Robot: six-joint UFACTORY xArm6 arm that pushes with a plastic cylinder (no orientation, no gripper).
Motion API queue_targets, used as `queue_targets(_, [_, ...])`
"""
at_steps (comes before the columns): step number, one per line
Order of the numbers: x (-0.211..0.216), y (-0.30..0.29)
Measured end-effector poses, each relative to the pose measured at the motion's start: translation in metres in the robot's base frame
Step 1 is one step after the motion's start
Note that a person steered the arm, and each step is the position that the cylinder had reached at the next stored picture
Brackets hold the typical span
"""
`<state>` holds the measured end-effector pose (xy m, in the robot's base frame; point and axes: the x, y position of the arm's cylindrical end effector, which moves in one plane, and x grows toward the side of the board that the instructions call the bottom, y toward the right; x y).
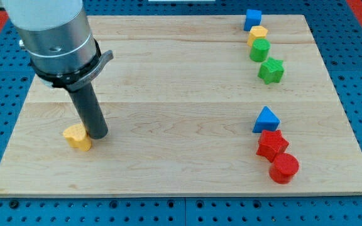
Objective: Slide the yellow hexagon towards the yellow heart
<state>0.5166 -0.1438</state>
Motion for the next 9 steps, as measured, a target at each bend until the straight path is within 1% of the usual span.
queue_targets(1, [0.006,-0.032])
queue_targets(2, [0.006,-0.039])
queue_targets(3, [-0.027,0.018])
queue_targets(4, [-0.06,0.06])
queue_targets(5, [-0.069,0.092])
queue_targets(6, [-0.069,0.137])
queue_targets(8, [-0.054,0.147])
queue_targets(9, [-0.049,0.185])
